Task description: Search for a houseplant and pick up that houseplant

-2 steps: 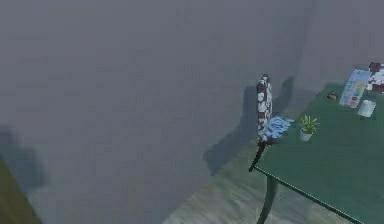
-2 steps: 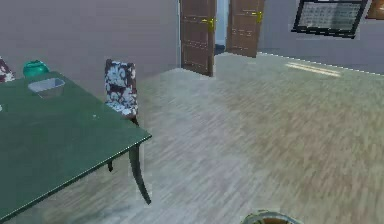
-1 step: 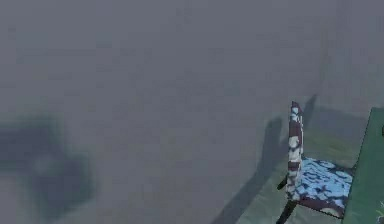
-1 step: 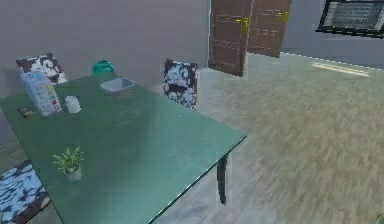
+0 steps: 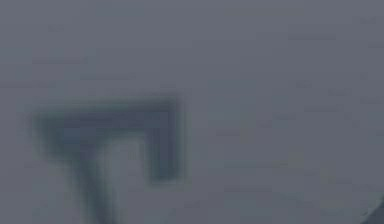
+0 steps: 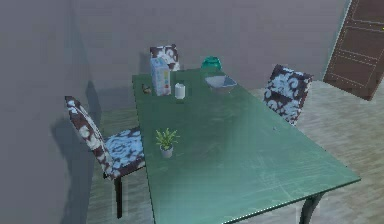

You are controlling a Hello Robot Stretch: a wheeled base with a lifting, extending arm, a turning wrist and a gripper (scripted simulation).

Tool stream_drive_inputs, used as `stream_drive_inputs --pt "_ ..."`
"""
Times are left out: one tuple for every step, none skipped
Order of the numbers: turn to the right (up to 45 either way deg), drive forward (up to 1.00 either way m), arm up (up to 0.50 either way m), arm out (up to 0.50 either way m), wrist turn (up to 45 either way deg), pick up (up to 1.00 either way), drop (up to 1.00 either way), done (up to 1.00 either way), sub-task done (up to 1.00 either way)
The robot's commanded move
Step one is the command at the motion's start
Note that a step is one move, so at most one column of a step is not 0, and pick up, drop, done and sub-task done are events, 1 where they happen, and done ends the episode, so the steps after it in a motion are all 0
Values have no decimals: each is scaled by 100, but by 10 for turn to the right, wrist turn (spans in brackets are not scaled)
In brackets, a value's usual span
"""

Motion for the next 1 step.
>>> stream_drive_inputs --pt "0 0 50 0 0 0 0 0 0"
